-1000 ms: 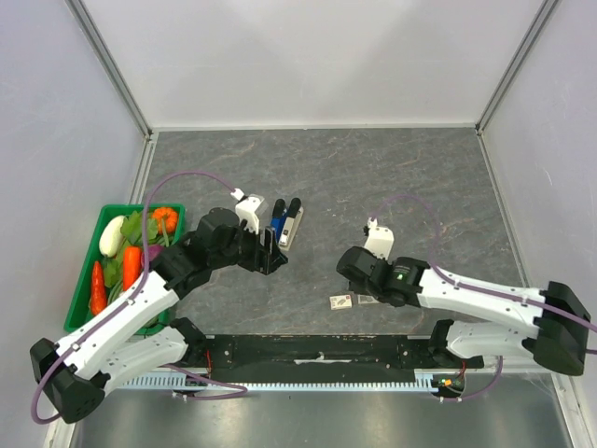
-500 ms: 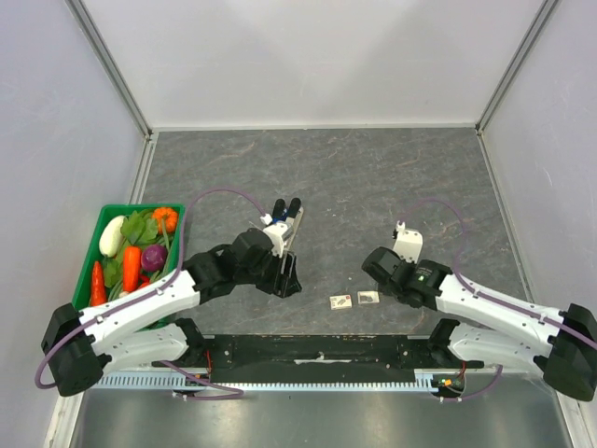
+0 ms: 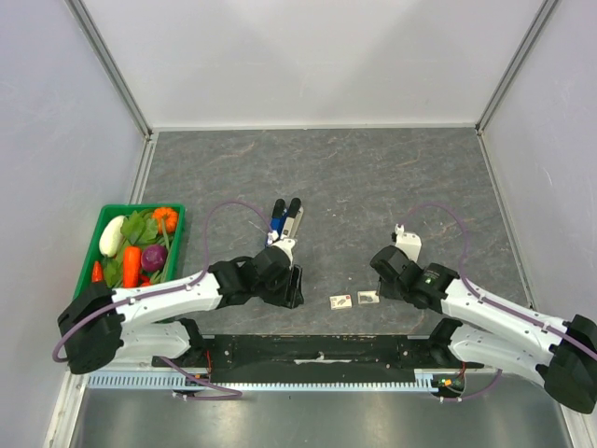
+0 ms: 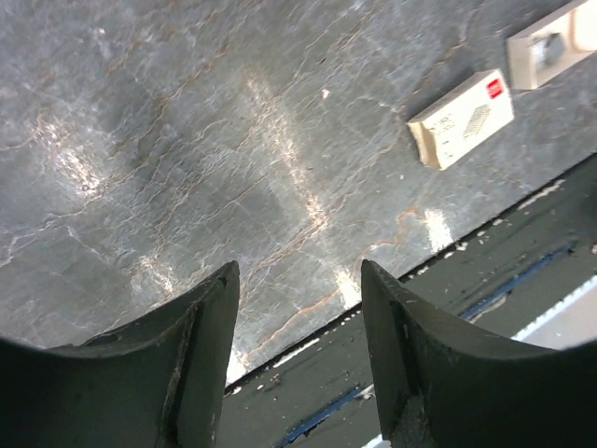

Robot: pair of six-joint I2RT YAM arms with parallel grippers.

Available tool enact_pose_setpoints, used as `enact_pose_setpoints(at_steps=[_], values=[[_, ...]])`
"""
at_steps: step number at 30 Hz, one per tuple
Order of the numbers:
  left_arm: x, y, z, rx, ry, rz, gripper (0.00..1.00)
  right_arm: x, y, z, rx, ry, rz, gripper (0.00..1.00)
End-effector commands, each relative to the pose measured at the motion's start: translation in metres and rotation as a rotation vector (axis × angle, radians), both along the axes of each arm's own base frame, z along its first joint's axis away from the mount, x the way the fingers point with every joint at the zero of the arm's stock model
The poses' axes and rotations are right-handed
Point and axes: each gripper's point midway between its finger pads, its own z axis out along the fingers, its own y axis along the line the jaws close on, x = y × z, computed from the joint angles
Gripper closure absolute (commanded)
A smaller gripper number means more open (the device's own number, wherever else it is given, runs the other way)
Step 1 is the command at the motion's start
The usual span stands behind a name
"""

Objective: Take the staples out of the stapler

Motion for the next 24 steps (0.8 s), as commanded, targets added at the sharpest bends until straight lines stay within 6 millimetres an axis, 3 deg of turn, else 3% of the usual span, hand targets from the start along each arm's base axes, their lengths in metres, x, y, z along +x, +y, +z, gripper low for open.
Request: enact_pose_setpoints(at_steps=[1, 10, 24], values=[[0.008, -0.009, -0.009, 0.004, -0.005, 0.075, 0.4, -0.001, 0.014, 0.003, 0.06, 0.0, 0.068, 0.58], [0.012, -0.018, -0.014, 0.017, -0.006, 0.084, 0.41, -0.01, 0.015, -0.014, 0.049, 0.056, 0.105, 0.62], [0.014, -0.031, -0.016, 0.024, -0.003, 0.066, 0.41, -0.01, 0.017, -0.022, 0.034, 0.078, 0.1, 0.69]])
